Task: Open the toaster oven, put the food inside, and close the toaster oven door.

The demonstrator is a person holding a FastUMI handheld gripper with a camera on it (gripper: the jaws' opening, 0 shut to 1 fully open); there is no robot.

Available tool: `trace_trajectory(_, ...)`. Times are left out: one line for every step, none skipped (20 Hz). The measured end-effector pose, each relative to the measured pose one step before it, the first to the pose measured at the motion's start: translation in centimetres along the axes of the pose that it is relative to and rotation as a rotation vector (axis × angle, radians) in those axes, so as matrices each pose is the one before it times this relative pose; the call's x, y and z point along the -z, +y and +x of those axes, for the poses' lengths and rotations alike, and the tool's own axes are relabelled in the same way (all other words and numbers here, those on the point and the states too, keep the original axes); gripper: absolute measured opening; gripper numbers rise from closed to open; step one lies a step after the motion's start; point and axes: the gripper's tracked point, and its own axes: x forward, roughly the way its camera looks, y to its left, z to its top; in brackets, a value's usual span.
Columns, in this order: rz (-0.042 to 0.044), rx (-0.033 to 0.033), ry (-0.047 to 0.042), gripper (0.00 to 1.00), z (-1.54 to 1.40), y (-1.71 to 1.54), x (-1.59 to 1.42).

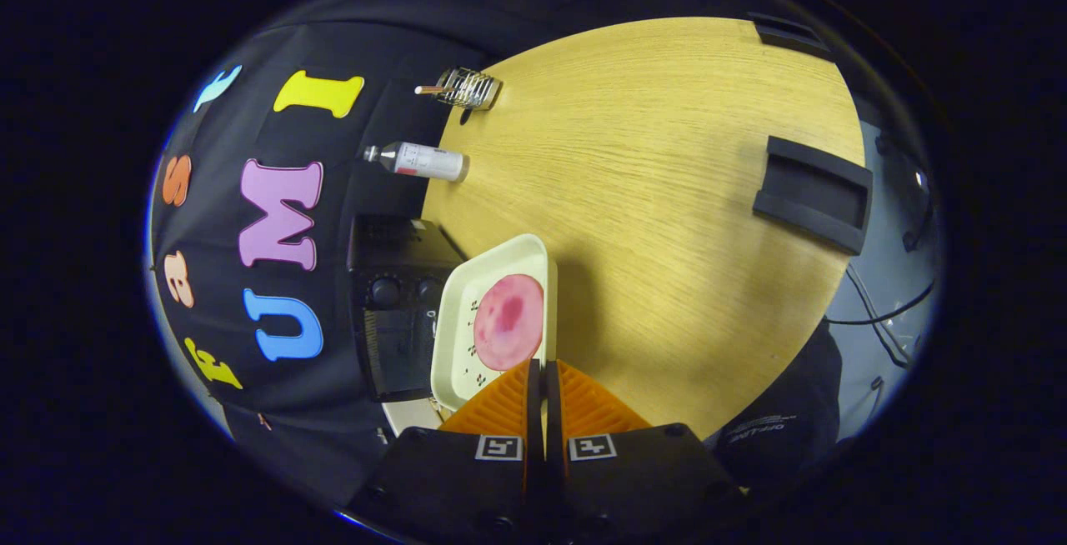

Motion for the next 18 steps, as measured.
trace_trajectory(-0.00385, -0.01584, 0.00820, 0.06, 0.184, 0.816, 0.564)
trace_trajectory(-0.00757, -0.01590, 0.01180, 0.06, 0.191, 1.127, 0.583)
trace_trajectory(-0.00951, -0.01364, 0.01220, 0.06, 0.166, 1.245, 0.631)
trace_trajectory(-0.01377, -0.01178, 0.01218, 0.06, 0.435, 0.978, 0.497)
trace_trajectory(-0.01499, -0.00809, 0.01186, 0.06, 0.489, 0.644, 0.522)
trace_trajectory(-0.01875, -0.01011, 0.01287, 0.06, 0.593, 1.076, 0.654)
trace_trajectory(-0.02243, -0.00720, 0.01173, 0.06, 0.651, 1.001, 0.643)
trace_trajectory(-0.02332, -0.00691, 0.01336, 0.06, 0.692, 0.856, 0.708)
trace_trajectory(-0.02333, -0.00384, 0.01084, 0.06, 0.695, 0.828, 0.732)
trace_trajectory(-0.01857, -0.00375, 0.01679, 0.06, 0.898, 0.750, 0.693)
trace_trajectory(-0.01341, -0.00361, 0.01289, 0.06, 0.649, 0.540, 0.546)
trace_trajectory(-0.01335, -0.00383, 0.01629, 0.06, 0.941, 0.744, 0.723)
trace_trajectory(-0.01316, -0.00116, 0.00804, 0.06, 0.877, 0.543, 0.604)
trace_trajectory(-0.01504, -0.00180, 0.00919, 0.06, 1.157, 0.525, 0.328)
trace_trajectory(-0.01586, -0.00212, 0.00419, 0.06, 1.068, 0.245, -0.301)
trace_trajectory(-0.01555, -0.00220, 0.00495, 0.06, 1.154, 0.587, 0.272)
trace_trajectory(-0.01001, -0.00258, 0.00027, 0.06, 1.038, 0.621, 0.351)
trace_trajectory(-0.00484, -0.00629, -0.00143, 0.06, 1.056, 0.631, 0.021)
